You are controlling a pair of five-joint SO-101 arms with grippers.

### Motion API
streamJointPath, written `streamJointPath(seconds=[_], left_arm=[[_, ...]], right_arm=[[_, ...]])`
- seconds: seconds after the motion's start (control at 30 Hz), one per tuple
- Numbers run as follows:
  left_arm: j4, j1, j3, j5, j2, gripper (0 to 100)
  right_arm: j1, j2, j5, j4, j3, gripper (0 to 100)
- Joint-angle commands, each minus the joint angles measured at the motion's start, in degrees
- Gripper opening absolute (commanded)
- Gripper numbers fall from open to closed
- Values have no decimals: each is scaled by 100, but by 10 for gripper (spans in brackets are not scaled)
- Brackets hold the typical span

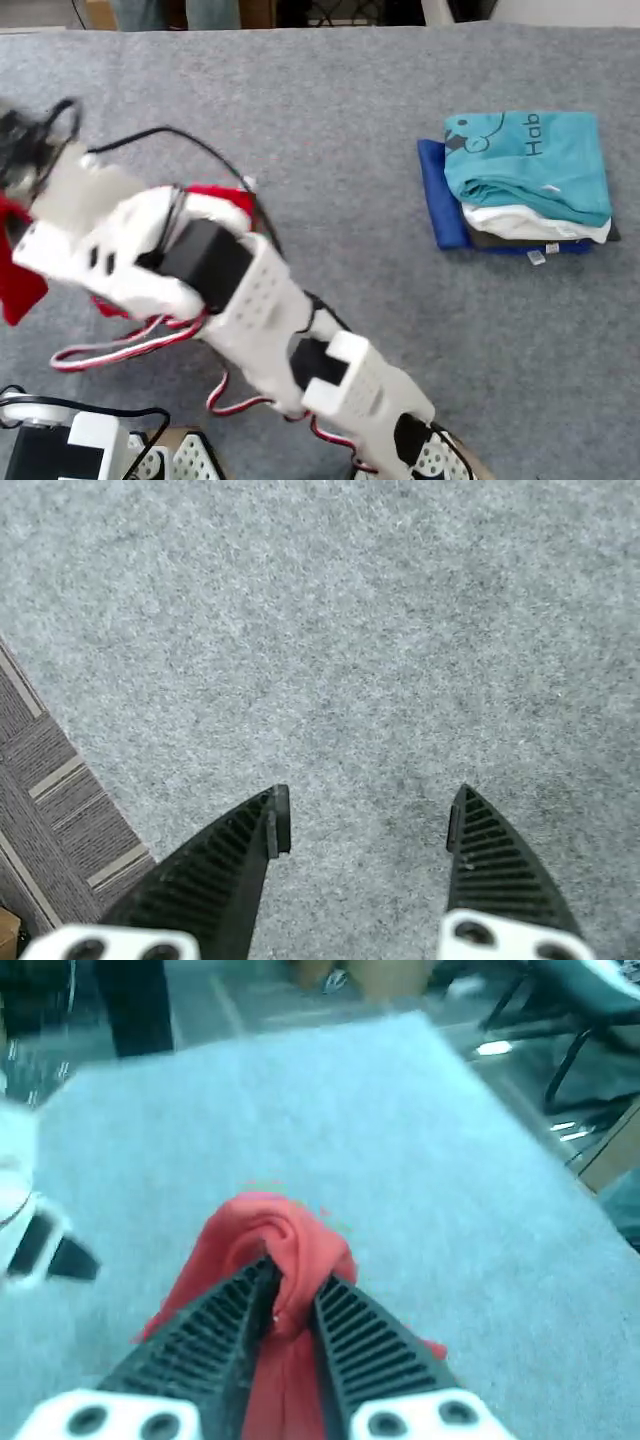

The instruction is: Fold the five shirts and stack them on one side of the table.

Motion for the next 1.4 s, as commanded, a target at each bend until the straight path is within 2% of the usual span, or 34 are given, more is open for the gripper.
streamJointPath(seconds=[0.0,0.1,0.23,0.37,0.5,0.6,0.73,0.83,0.97,1.13,1.27,1.37], left_arm=[[-18,4,-57,9,-88,252],[-18,13,-48,0,-88,229],[-18,48,-31,-26,-88,228],[0,312,-13,-26,-97,228],[563,980,-180,9,-97,228],[1081,1842,-347,176,-97,228],[1266,3310,-734,1310,-97,228],[1134,4514,-1156,2259,-26,228],[527,5675,-1481,3771,149,228],[290,6308,-1974,5547,923,228],[492,6422,-2756,6303,1785,228],[853,6527,-3565,6629,2470,228]], right_arm=[[1029,-259,-237,-202,312,15],[2224,92,-202,-229,1367,15],[3516,787,202,-211,2413,15],[4765,1604,712,-308,2668,15],[5644,2070,1240,26,2369,15],[5908,2229,1890,589,2141,15],[6004,2360,2945,1275,2079,15],[6057,2404,3068,1222,2237,15],[6013,2413,3042,1029,2360,15],[5969,2782,2277,387,2343,15],[5969,3433,1530,-18,2308,15],[5996,3574,1231,132,1727,15]])
